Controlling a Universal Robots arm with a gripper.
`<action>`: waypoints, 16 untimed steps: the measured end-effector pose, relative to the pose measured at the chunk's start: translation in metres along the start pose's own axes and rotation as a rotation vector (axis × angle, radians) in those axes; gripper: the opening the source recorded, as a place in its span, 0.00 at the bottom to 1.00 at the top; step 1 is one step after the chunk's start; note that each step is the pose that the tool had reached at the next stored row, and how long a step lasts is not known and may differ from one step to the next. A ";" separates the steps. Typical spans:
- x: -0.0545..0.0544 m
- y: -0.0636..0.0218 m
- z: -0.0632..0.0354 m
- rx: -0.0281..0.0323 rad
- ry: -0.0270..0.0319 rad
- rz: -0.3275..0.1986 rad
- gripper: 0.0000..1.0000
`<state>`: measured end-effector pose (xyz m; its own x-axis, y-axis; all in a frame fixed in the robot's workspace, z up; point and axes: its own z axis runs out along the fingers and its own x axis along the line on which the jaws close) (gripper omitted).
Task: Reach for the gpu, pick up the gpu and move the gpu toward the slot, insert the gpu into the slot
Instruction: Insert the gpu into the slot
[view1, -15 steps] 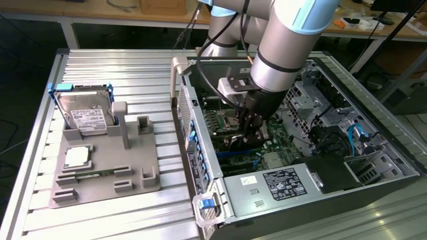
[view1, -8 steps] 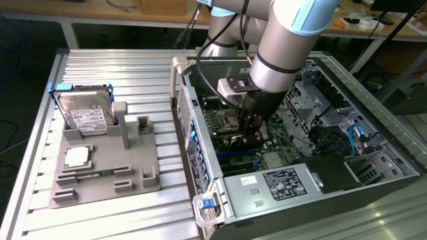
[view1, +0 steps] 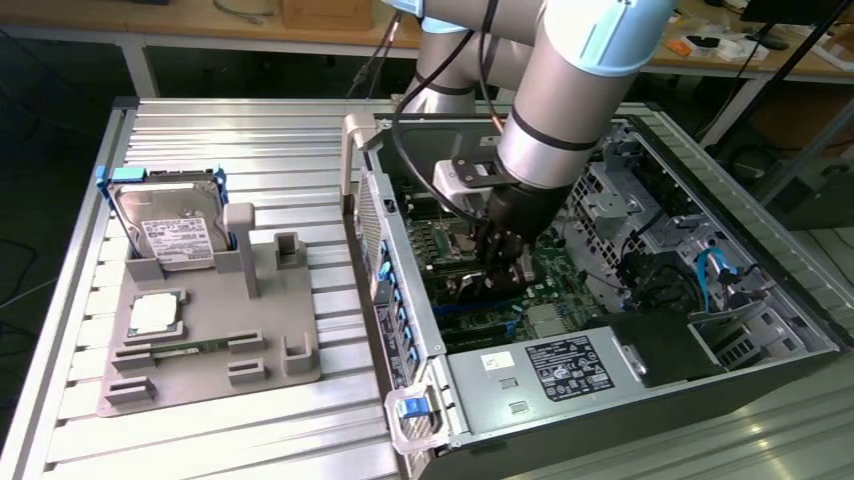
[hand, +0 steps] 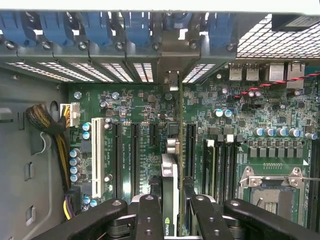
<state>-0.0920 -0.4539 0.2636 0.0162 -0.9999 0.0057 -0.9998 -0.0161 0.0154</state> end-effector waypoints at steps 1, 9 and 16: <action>0.000 0.0002 0.0003 -0.0001 0.0002 0.000 0.27; 0.000 0.0016 0.0017 0.0001 -0.0002 0.000 0.27; 0.000 0.0018 0.0017 0.0002 -0.0003 0.000 0.27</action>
<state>-0.0938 -0.4539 0.2619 0.0162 -0.9999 0.0053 -0.9998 -0.0161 0.0152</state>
